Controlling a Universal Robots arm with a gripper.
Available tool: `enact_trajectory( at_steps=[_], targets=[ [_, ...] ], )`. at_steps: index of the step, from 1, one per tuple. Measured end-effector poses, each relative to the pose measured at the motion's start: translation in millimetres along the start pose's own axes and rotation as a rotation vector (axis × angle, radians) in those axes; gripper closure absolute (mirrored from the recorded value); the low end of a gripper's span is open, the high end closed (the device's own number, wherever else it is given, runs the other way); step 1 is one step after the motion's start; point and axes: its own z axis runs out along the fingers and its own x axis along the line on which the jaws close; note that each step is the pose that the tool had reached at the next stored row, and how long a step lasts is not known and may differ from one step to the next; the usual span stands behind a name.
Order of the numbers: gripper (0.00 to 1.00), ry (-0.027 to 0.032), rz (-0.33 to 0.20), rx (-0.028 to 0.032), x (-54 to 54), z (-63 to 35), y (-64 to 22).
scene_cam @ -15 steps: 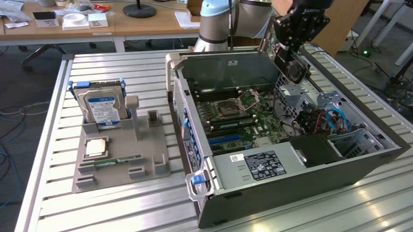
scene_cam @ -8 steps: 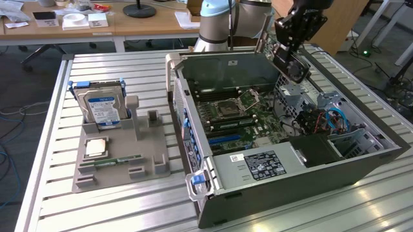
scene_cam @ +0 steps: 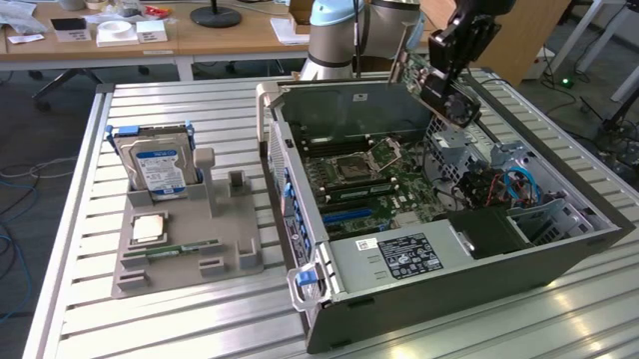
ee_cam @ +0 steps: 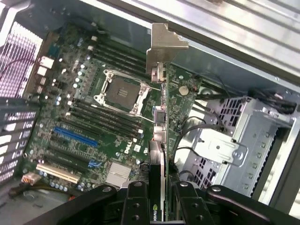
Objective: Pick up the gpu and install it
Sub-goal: 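Insert the gpu into the slot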
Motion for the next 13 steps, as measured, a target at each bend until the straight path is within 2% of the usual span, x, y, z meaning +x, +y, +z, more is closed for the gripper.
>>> enact_trajectory(
  at_steps=[13],
  targets=[
    [0.74,0.0089,-0.236,-0.0081,0.0,1.1,0.0]
  ],
)
